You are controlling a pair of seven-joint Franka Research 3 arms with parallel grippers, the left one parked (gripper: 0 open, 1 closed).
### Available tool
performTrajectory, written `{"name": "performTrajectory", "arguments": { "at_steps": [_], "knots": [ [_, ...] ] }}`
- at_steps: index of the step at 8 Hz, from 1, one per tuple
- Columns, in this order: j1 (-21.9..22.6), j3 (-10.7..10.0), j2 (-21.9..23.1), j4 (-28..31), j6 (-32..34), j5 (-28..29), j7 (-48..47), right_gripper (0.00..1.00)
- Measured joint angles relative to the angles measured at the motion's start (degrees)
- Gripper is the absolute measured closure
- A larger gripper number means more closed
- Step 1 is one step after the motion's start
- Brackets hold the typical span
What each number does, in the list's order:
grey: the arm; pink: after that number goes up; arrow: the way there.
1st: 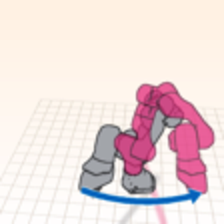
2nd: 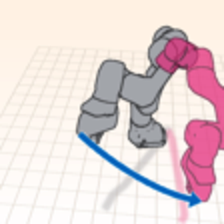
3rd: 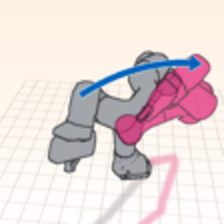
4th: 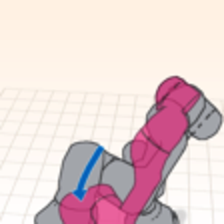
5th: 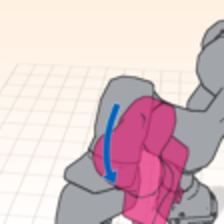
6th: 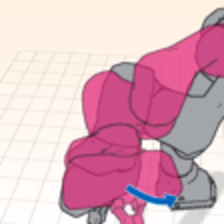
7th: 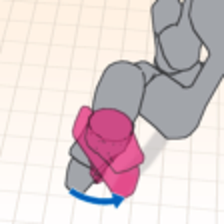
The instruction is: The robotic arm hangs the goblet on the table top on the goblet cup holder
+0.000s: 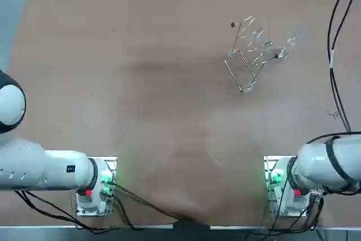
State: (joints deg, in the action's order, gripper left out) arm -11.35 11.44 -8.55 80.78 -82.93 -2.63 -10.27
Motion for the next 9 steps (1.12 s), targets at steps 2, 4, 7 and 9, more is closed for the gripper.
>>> {"name": "performTrajectory", "arguments": {
  "at_steps": [2, 4, 7, 9],
  "knots": [
    [0.0, 0.0, 0.0, 0.0, 0.0, -0.1, 0.0, 0.00],
    [-0.7, -0.1, -0.1, 0.0, -0.2, -0.1, 0.3, 0.00],
    [-4.6, -0.4, -1.3, 0.1, -0.7, -0.1, 10.1, 0.00],
    [-6.6, -0.4, -2.2, 0.3, -1.1, 0.0, 17.6, 0.00]
  ]
}}
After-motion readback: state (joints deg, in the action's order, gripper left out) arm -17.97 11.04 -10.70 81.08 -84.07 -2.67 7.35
